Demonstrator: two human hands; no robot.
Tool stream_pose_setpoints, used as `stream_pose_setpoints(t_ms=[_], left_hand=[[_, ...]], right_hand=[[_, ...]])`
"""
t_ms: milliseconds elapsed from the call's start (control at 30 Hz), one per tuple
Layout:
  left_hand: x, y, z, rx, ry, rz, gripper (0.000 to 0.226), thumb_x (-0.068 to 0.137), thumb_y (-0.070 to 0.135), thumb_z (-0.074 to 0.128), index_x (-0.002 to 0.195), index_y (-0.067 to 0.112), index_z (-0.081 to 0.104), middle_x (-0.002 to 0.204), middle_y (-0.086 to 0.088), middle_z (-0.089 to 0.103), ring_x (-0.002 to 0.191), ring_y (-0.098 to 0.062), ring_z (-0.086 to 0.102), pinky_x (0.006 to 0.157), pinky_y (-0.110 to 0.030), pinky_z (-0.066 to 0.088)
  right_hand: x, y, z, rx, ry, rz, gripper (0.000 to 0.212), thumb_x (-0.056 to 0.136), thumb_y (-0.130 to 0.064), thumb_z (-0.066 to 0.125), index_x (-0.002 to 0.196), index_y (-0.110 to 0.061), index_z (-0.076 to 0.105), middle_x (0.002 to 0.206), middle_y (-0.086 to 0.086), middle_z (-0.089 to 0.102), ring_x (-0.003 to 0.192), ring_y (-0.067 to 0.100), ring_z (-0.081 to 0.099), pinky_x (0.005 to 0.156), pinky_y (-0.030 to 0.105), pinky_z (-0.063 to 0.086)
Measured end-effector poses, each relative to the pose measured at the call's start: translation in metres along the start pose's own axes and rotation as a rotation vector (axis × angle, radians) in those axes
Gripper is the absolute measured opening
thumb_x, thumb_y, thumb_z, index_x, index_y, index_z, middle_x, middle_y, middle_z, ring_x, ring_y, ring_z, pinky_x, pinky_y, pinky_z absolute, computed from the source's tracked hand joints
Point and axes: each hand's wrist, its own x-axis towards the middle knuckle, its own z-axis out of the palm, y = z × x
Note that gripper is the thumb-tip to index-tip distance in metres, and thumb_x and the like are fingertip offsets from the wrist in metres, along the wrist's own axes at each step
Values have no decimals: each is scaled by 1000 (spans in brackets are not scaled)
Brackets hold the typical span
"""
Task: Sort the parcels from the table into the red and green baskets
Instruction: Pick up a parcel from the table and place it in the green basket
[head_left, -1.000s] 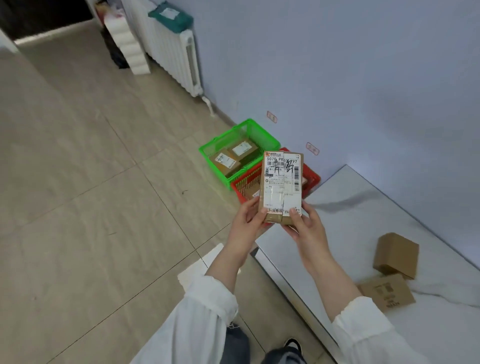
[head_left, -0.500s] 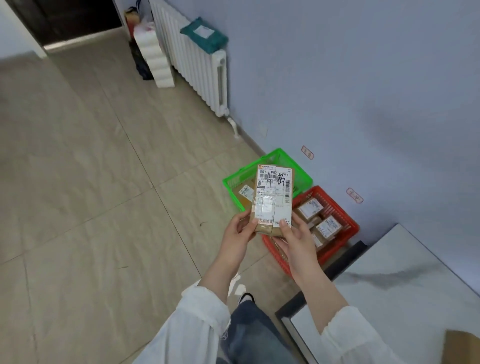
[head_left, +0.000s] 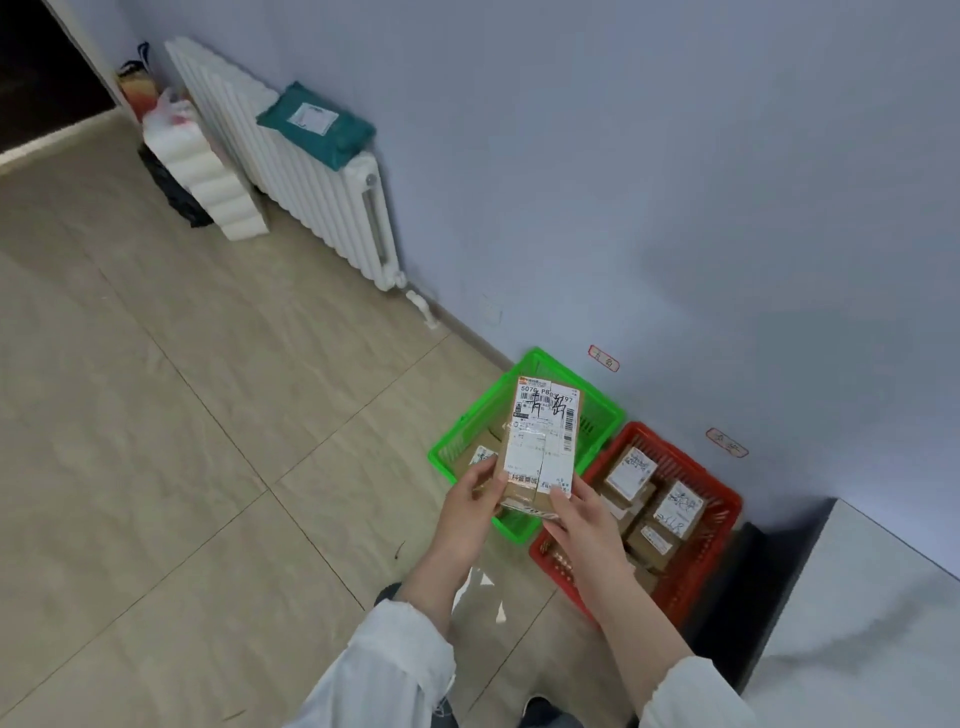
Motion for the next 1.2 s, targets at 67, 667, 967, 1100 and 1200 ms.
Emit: stream_pose_setpoints(t_ms=[67,667,967,1100,1200], left_hand=[[33,8,-9,85,-65,-39,33,94,22,52,126,14,54,116,-3,62,96,-11,61,92,-27,48],[292,-64,17,541,-158,-168,20,89,7,59,87,25,50,95,8,64,95,-9,62,77,-13,46],[476,-209,34,700,-173,-108,8,94,16,51,99,22,52,93,14,61,82,6,56,58,-9,40],[567,-275,39,731,-128,9,18,94,12,51,111,16,52,97,11,58,87,-3,57,63,-3,39],[610,-311,37,778,-124,95,24,94,9,49,118,9,51,103,5,57,91,-7,53,67,-4,38]], right_hand=[[20,-1,16,40,107,13,56,87,-25,63,139,-19,42,128,9,58,111,21,61,99,39,48],[258,53,25,-212,477,206,46,91,-24,57,134,-11,48,135,7,53,123,23,48,93,28,38],[460,180,1,-162,576,166,43,88,-16,62,130,-14,52,120,1,63,95,7,52,80,16,41],[564,241,-8,-129,597,74,37,89,-14,60,125,-14,56,115,-6,61,92,2,51,73,0,36],[615,277,-8,-131,621,4,33,88,-15,61,120,-19,58,113,-7,61,92,2,56,71,1,42]])
